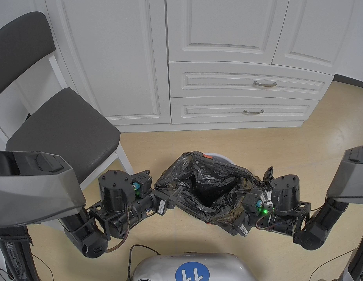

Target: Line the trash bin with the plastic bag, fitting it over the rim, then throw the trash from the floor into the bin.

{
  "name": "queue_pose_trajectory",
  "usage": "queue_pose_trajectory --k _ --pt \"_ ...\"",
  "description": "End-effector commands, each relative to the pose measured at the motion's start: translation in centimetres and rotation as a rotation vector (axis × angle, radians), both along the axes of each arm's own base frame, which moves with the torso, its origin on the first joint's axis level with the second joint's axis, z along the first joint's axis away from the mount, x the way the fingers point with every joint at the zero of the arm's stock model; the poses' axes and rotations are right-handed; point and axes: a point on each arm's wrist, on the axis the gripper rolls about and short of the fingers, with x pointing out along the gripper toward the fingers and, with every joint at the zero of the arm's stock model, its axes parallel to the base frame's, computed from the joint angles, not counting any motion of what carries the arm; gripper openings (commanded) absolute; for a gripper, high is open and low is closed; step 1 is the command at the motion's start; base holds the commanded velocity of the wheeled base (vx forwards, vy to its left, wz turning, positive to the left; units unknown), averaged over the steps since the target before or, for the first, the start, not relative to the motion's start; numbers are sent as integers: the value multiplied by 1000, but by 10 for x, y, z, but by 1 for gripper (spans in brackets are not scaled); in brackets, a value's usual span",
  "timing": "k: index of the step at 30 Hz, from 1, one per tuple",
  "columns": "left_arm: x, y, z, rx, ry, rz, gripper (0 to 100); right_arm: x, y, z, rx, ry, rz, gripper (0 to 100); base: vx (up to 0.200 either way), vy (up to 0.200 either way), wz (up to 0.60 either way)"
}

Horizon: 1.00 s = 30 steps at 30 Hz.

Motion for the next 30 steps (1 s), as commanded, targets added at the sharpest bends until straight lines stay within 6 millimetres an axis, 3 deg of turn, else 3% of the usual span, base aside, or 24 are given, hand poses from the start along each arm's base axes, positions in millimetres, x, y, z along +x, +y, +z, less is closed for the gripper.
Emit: queue_pose_trajectory --k 1,6,10,14,19,30 --pt "44 -4 27 -73 98 94 100 34 3 66 97 10 -230 100 0 0 0" --pt "59 5 39 -58 267 59 100 63 3 83 103 28 -374 100 0 0 0" --pt "72 17 33 -78 298 16 100 71 4 75 163 49 -449 100 0 0 0" --pt "85 17 5 -69 292 23 100 86 5 43 252 94 -538 100 0 0 0" --pt "91 14 -19 -19 298 11 100 104 -1 17 205 106 -568 100 0 0 0" --pt "114 7 -52 -36 275 26 100 118 -18 14 200 91 -615 100 0 0 0"
